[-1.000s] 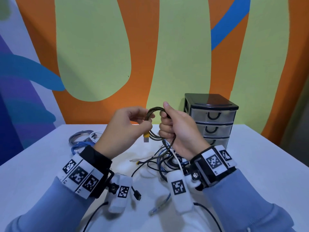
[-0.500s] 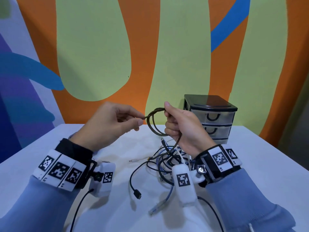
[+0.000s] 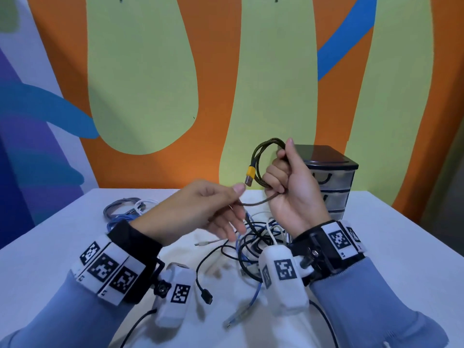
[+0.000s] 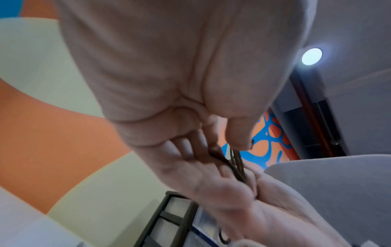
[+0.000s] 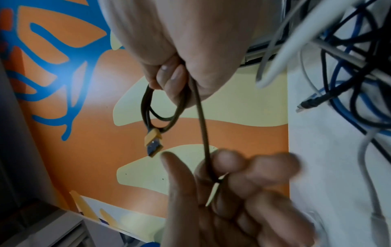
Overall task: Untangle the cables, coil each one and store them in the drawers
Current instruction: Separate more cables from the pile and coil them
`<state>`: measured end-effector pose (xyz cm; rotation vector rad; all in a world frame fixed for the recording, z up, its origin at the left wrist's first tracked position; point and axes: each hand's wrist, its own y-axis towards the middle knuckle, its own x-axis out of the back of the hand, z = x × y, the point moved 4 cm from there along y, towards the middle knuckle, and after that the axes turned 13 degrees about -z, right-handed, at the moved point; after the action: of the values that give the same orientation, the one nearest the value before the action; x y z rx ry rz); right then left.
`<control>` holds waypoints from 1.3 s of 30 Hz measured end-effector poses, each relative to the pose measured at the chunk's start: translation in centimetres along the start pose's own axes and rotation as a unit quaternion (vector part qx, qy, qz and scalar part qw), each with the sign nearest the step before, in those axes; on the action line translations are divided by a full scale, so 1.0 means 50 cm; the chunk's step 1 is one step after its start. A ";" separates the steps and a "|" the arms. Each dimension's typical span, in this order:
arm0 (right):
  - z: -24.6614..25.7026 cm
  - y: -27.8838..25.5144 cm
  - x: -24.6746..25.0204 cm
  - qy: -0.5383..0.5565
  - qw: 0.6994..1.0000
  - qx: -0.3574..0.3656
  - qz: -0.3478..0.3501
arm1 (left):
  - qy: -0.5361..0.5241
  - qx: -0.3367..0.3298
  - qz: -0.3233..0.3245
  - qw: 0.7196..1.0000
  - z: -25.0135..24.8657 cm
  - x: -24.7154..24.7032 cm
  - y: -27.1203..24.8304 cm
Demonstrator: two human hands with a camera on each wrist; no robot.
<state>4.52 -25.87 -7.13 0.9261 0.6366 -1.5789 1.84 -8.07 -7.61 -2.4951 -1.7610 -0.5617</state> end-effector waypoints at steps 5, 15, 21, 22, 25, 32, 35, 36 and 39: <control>-0.032 -0.024 -0.012 -0.093 0.994 -0.050 0.038 | -0.060 -0.097 -0.173 0.978 -0.001 0.054 0.018; -0.045 -0.025 -0.002 -0.202 0.975 0.076 -0.053 | -0.092 -0.222 -0.276 0.931 -0.026 0.042 0.005; -0.046 -0.032 -0.002 -0.291 0.946 0.138 -0.031 | -0.034 -0.249 -0.204 0.946 -0.021 0.039 0.005; -0.048 -0.036 -0.008 -0.293 0.947 0.132 -0.009 | -0.016 -0.240 -0.189 0.952 -0.018 0.037 0.007; -0.051 -0.049 -0.022 -0.278 0.954 0.096 0.047 | -0.011 -0.197 -0.168 0.966 -0.007 0.034 0.011; -0.058 -0.049 -0.025 -0.196 0.977 0.044 0.070 | -0.043 -0.177 -0.263 0.948 -0.021 0.041 0.004; -0.060 -0.053 -0.027 -0.206 0.972 0.060 0.095 | 0.040 -0.137 -0.297 0.944 -0.006 0.049 0.011; -0.063 -0.055 -0.028 -0.215 0.969 0.067 0.100 | 0.074 -0.129 -0.293 0.944 -0.004 0.045 0.012; -0.065 -0.059 -0.031 -0.224 0.964 0.090 0.109 | 0.077 -0.102 -0.283 0.951 -0.005 0.036 0.013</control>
<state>2.45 -21.75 -7.85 0.7050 0.0701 -1.5906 2.88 -6.76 -6.69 -1.9478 -2.4594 -0.9780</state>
